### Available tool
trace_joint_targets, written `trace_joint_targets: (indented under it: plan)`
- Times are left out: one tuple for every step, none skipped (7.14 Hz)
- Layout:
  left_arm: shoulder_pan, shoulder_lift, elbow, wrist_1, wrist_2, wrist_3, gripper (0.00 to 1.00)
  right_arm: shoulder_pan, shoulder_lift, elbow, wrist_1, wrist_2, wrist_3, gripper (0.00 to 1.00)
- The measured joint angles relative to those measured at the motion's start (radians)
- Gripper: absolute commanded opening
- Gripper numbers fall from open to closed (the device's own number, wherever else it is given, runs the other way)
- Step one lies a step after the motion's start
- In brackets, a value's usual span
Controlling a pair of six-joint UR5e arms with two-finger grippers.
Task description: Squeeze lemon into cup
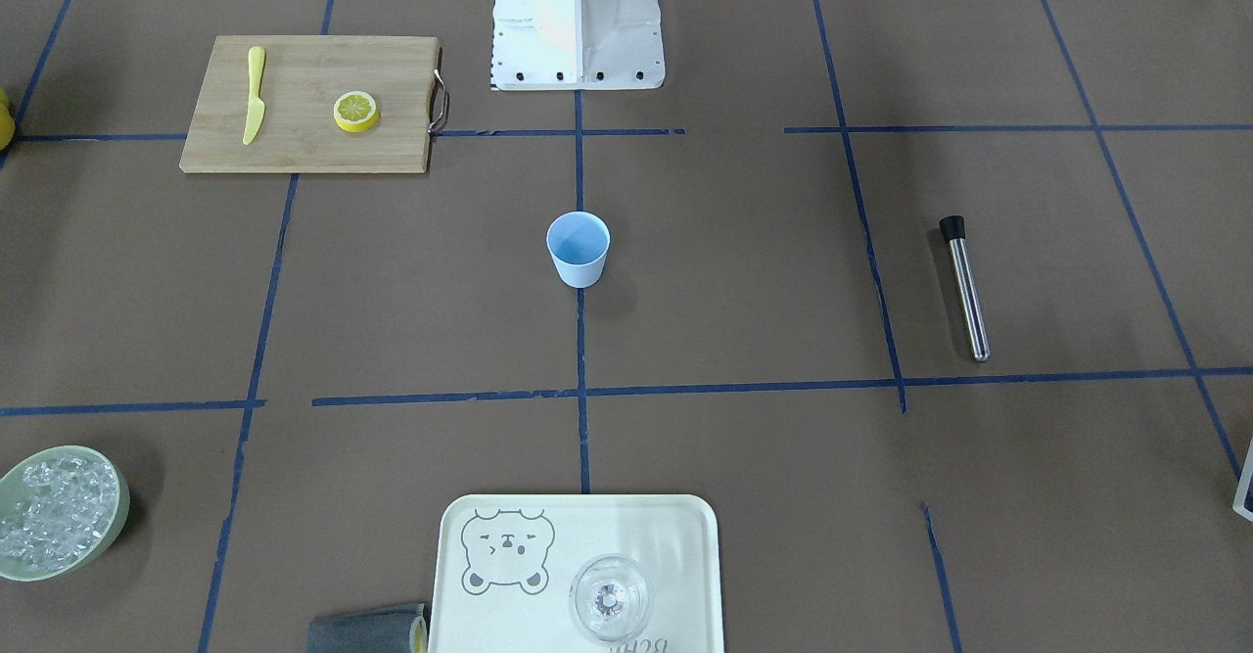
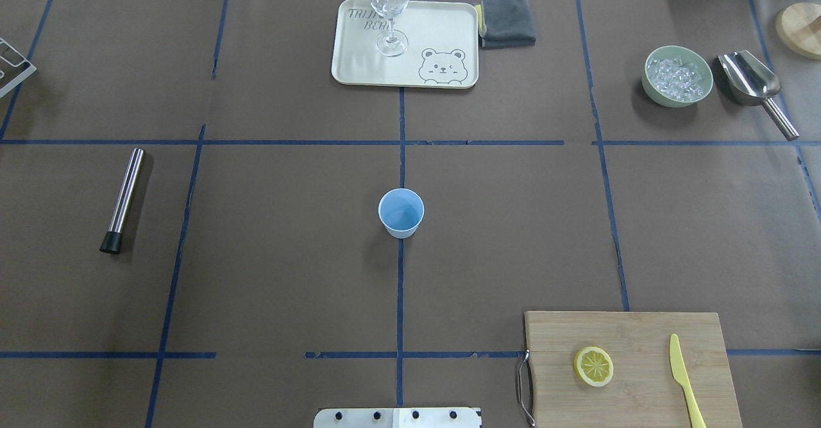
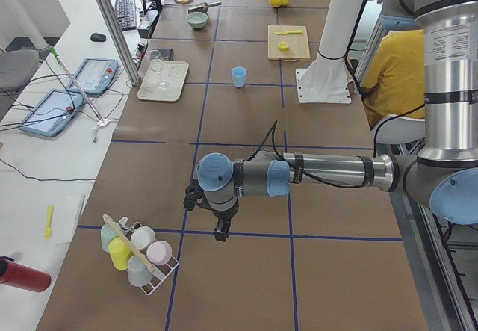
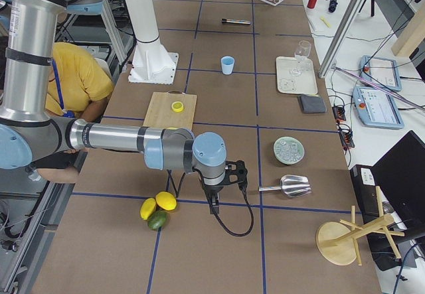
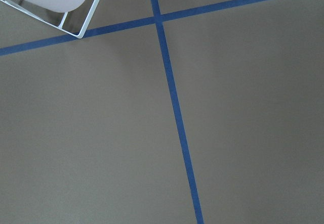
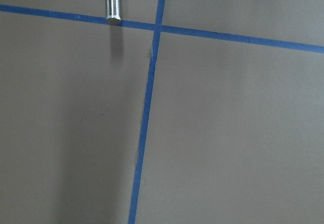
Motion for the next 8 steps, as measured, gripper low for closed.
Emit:
trace_joint_targets:
  plan:
    - [0.000, 0.000, 0.001, 0.001, -0.001, 0.001, 1.00, 0.000, 0.000, -0.001, 0.000, -0.001, 0.000, 1.00]
    - [0.000, 0.003, 0.001, 0.003, -0.003, 0.001, 1.00, -0.001, 0.000, -0.003, -0.001, -0.002, -0.002, 1.00]
    - [0.000, 0.008, 0.001, 0.005, -0.005, 0.002, 1.00, -0.004, 0.003, -0.003, -0.002, -0.001, -0.008, 1.00]
    - [0.000, 0.011, 0.001, 0.004, -0.006, 0.002, 1.00, -0.012, 0.009, -0.005, -0.003, 0.001, -0.012, 1.00]
    - [0.000, 0.011, 0.000, 0.003, -0.007, 0.002, 1.00, -0.020, 0.013, -0.005, -0.004, 0.001, -0.009, 1.00]
    - [0.000, 0.012, -0.001, 0.001, -0.008, 0.002, 1.00, -0.031, 0.015, 0.002, 0.006, 0.003, -0.009, 1.00]
    - [0.000, 0.011, -0.003, 0.000, -0.009, 0.003, 1.00, -0.053, 0.012, 0.009, 0.058, 0.005, -0.007, 1.00]
    - [0.000, 0.011, -0.009, -0.001, -0.011, 0.003, 1.00, -0.095, 0.010, 0.016, 0.140, 0.006, 0.016, 1.00]
